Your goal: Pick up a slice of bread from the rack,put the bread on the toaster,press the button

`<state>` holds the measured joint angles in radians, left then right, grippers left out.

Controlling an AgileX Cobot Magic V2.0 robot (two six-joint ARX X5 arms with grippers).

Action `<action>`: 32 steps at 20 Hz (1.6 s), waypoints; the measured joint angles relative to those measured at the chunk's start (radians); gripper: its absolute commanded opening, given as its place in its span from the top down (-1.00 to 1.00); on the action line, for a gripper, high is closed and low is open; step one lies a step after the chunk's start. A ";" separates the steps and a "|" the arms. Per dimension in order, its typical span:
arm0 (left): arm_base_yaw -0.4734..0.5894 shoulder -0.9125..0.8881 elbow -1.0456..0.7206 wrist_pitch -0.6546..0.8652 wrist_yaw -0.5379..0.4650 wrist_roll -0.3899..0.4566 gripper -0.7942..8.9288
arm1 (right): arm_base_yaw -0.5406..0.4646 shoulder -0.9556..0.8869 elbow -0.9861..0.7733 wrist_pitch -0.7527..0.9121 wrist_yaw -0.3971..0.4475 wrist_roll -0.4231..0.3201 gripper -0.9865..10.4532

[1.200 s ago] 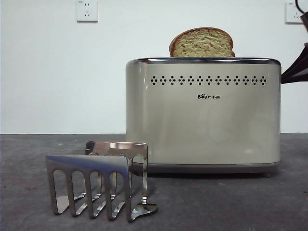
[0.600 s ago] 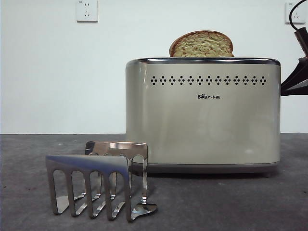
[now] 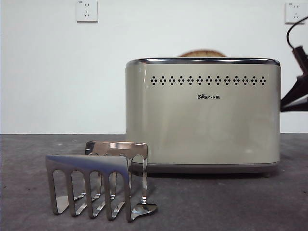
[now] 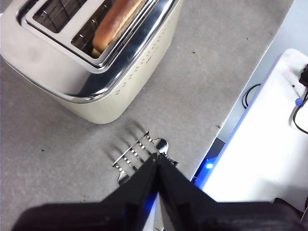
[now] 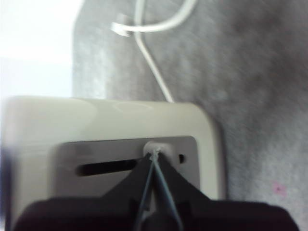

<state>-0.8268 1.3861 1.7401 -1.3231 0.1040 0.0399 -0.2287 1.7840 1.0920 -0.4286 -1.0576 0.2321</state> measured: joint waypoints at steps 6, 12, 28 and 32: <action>0.000 -0.003 0.000 0.000 0.000 0.000 0.85 | 0.008 0.040 0.006 -0.004 -0.007 0.000 0.84; 0.000 -0.003 0.000 0.000 0.000 0.000 0.85 | 0.007 0.071 0.021 -0.039 0.001 0.000 0.84; 0.002 -0.003 0.000 0.000 0.000 0.000 0.85 | 0.008 0.082 0.050 -0.095 -0.015 -0.016 0.84; 0.002 -0.003 0.000 0.000 0.000 0.000 0.85 | 0.011 0.087 0.095 -0.172 0.008 -0.046 0.84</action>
<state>-0.8253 1.3830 1.7401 -1.3231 0.1040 0.0399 -0.2172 1.8706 1.1870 -0.6003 -1.0492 0.1860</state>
